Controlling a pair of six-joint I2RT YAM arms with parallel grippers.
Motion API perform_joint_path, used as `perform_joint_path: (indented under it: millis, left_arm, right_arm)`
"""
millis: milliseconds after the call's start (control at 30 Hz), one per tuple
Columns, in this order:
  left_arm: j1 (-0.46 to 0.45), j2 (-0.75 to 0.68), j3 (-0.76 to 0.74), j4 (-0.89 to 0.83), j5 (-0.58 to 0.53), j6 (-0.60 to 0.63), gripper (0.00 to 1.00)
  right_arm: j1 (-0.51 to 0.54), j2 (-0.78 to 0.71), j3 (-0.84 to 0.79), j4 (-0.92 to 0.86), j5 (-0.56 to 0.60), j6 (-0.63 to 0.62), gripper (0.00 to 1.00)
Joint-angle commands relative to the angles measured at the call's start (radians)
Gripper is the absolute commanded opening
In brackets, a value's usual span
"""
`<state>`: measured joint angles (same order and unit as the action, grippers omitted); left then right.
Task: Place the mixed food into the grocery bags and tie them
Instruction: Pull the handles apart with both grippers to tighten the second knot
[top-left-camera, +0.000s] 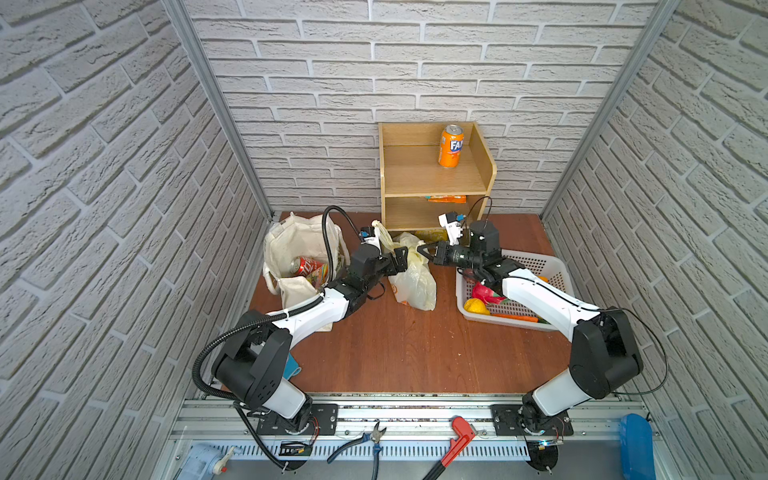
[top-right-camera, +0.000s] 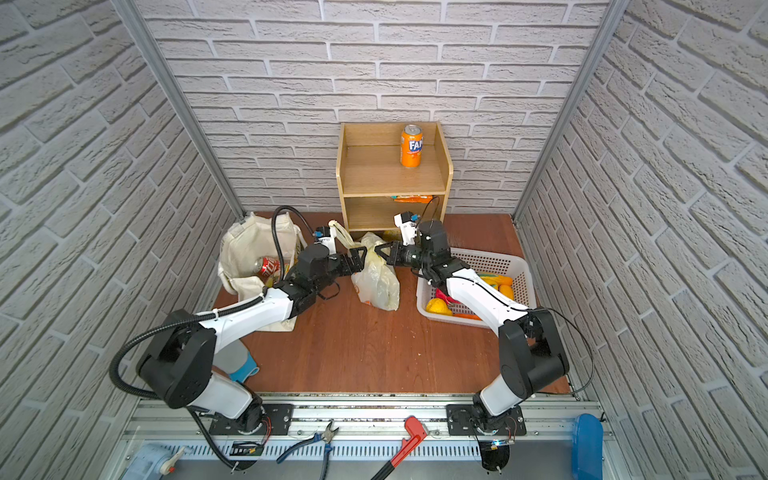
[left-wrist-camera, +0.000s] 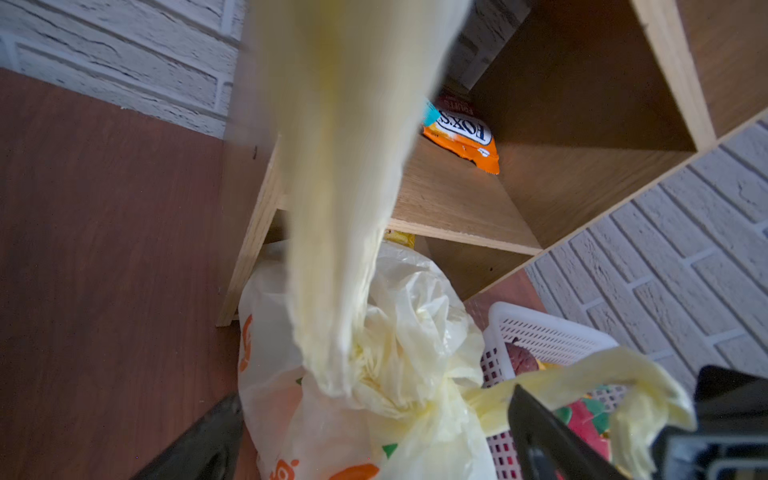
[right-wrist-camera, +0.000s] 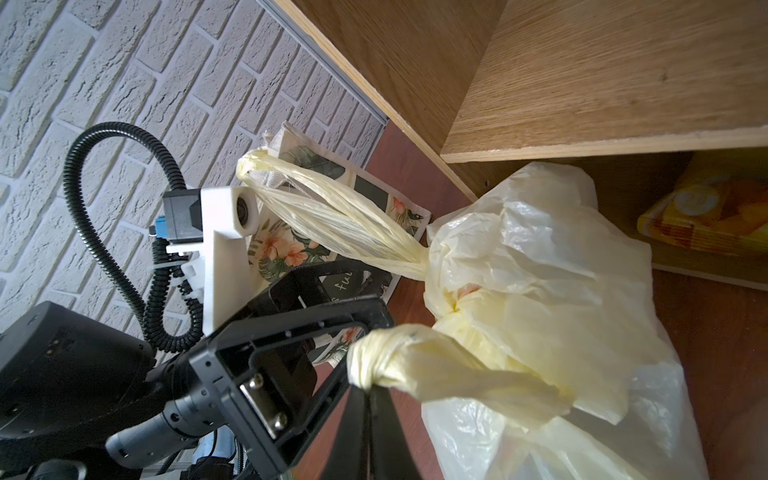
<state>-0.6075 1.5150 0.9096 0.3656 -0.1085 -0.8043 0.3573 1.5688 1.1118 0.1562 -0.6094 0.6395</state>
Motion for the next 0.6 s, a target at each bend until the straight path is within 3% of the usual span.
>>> perform_joint_path:
  millis: [0, 167, 567]
  left_arm:
    - [-0.013, -0.011, 0.055, -0.030, -0.072, -0.165, 0.98]
    - [-0.023, 0.038, 0.172, -0.192, -0.109, -0.295, 0.98]
    - [-0.069, 0.180, 0.392, -0.465, -0.134, -0.385, 0.98]
  right_arm:
    - [-0.004, -0.018, -0.034, 0.088, -0.033, -0.017, 0.06]
    - [-0.004, -0.015, -0.051, 0.096, -0.042, -0.036, 0.06]
    - [-0.006, -0.009, -0.094, 0.189, -0.082, -0.034, 0.06]
